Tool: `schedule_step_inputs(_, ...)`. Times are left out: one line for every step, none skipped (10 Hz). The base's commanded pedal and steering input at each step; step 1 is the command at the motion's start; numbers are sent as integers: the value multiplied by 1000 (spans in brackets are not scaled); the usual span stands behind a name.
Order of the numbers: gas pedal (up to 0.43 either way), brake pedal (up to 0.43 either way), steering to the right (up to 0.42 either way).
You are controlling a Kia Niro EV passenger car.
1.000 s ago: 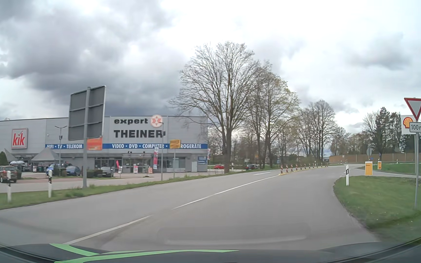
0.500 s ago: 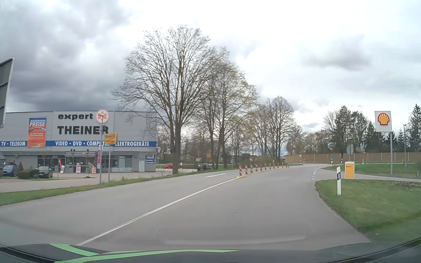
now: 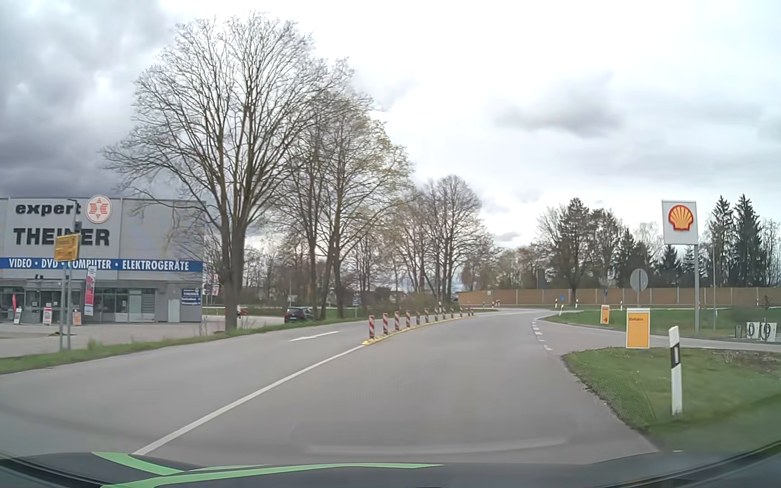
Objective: Follow the waypoints while adhering to traffic rules and regulations
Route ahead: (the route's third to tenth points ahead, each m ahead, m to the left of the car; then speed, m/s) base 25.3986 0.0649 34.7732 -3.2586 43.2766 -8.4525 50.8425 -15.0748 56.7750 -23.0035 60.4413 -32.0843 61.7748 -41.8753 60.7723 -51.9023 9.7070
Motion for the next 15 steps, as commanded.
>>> schedule_step_inputs(287,0,87)
schedule_step_inputs(287,0,84)
schedule_step_inputs(287,0,81)
schedule_step_inputs(287,0,73)
schedule_step_inputs(287,0,64)
schedule_step_inputs(287,0,59)
schedule_step_inputs(287,0,53)
schedule_step_inputs(287,0,49)
schedule_step_inputs(287,0,45)
schedule_step_inputs(287,0,40)
schedule_step_inputs(287,0,34)
schedule_step_inputs(280,0,28)
schedule_step_inputs(280,0,25)
schedule_step_inputs(280,0,24)
schedule_step_inputs(280,0,23)
